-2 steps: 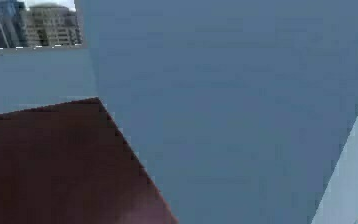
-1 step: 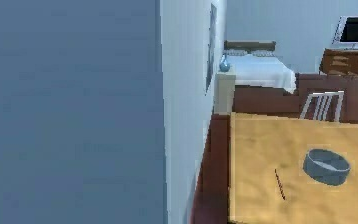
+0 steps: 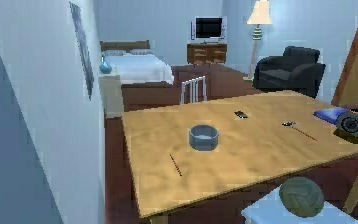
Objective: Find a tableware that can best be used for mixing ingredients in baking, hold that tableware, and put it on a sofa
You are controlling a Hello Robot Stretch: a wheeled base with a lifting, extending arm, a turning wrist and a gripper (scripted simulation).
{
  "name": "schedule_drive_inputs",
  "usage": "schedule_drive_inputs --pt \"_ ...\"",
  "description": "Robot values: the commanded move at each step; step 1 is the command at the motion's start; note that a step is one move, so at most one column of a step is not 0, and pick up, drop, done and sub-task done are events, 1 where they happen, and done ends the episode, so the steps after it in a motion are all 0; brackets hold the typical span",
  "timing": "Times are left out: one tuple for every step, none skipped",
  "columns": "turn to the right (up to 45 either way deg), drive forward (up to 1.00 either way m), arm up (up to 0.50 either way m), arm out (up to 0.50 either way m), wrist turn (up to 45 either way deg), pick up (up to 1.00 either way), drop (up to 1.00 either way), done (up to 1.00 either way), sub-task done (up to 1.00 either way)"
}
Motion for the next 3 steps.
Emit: schedule_drive_inputs --pt "0.0 0.4 0.0 0.0 0.0 0.0 0.0 0.0 0.0" --pt "-45.0 0.0 0.0 0.0 0.0 0.0 0.0 0.0 0.0" --pt "-27.0 0.0 0.0 0.0 0.0 0.0 0.0 0.0 0.0"
